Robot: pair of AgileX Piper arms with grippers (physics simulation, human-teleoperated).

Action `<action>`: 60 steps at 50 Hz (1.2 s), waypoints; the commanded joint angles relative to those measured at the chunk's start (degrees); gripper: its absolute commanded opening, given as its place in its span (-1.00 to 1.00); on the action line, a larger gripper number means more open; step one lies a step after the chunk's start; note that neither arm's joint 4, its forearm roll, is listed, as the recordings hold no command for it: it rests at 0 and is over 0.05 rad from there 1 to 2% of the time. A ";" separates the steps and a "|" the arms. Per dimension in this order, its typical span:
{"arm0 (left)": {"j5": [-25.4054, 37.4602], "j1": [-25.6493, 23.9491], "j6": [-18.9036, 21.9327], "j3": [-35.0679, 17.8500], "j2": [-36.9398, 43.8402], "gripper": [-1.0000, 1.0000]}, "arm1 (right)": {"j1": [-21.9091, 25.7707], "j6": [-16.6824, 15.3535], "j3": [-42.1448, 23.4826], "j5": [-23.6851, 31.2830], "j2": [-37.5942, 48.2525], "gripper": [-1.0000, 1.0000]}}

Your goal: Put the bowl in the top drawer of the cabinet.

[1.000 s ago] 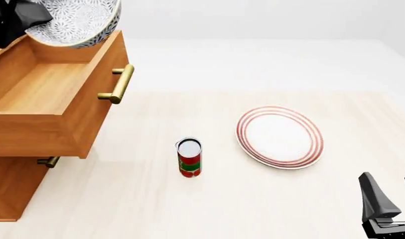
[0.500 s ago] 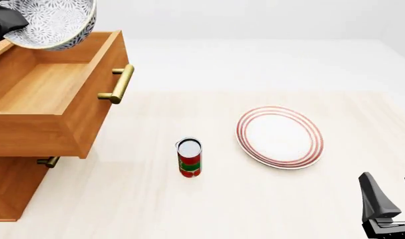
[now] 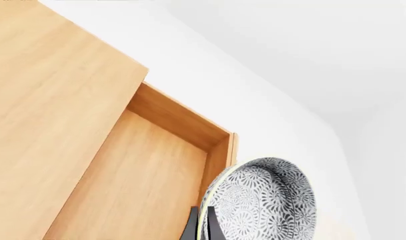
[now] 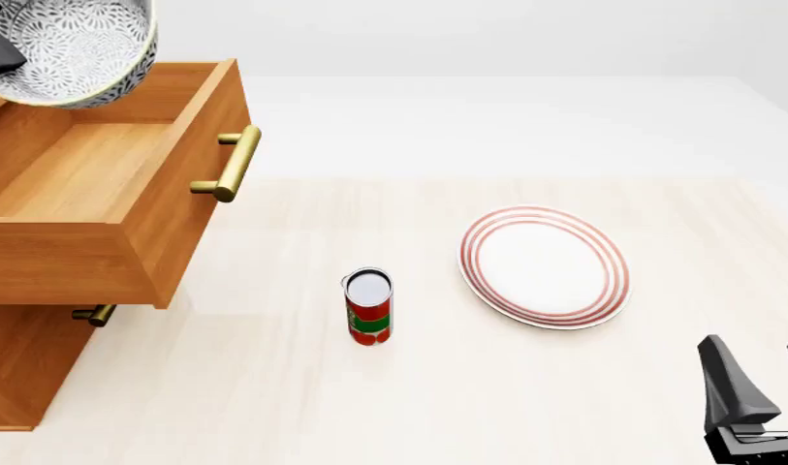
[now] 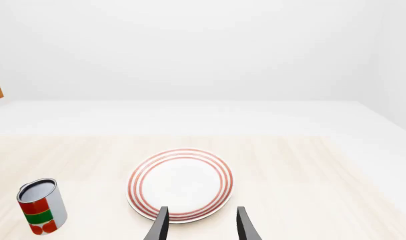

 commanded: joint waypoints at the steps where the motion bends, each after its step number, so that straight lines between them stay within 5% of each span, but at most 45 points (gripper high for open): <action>1: -0.29 4.67 0.57 1.07 -0.26 -1.00 | -0.13 -0.02 -0.06 0.10 -0.27 1.00; 60: -0.89 6.64 0.34 2.60 5.09 -1.00 | -0.12 -0.02 -0.06 0.10 -0.27 1.00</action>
